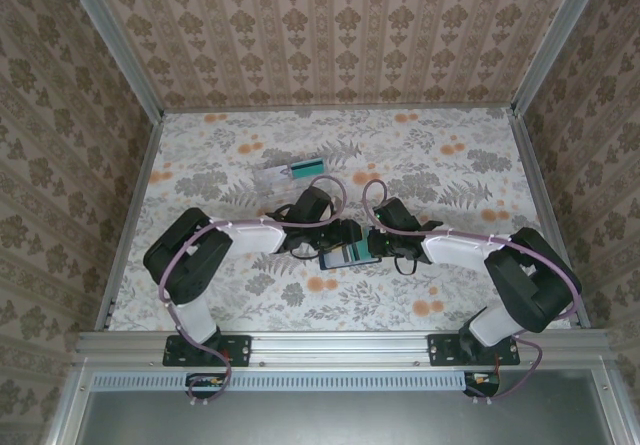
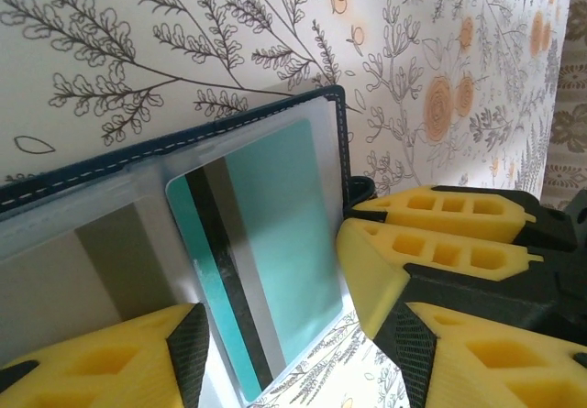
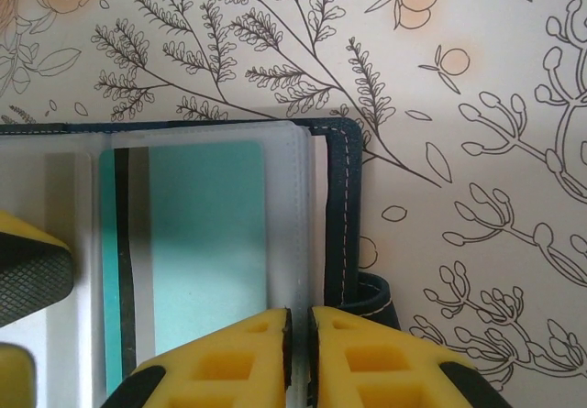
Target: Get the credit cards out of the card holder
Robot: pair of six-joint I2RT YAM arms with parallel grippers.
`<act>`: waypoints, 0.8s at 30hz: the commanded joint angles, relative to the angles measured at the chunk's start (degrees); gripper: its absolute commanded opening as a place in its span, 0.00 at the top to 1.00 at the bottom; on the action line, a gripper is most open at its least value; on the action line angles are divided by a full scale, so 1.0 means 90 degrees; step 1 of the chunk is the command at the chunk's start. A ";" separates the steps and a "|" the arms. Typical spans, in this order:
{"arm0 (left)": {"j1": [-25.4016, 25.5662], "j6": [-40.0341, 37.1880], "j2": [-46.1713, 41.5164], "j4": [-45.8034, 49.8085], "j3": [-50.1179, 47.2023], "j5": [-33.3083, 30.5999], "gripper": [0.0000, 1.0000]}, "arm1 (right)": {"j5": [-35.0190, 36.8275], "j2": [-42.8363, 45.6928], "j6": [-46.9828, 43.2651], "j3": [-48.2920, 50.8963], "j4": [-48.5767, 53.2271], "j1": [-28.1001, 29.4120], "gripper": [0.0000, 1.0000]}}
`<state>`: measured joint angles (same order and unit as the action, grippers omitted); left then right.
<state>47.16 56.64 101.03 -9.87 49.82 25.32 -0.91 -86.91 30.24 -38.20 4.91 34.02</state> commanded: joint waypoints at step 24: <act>-0.0049 0.0004 0.0014 0.0512 -0.0138 -0.0176 0.41 | -0.0486 -0.0195 0.0438 0.0081 0.0376 0.0357 0.89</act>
<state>47.13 57.21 100.29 -6.92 49.78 23.79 -3.07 -86.02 33.08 -38.06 7.35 36.16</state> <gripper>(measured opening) 0.586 0.118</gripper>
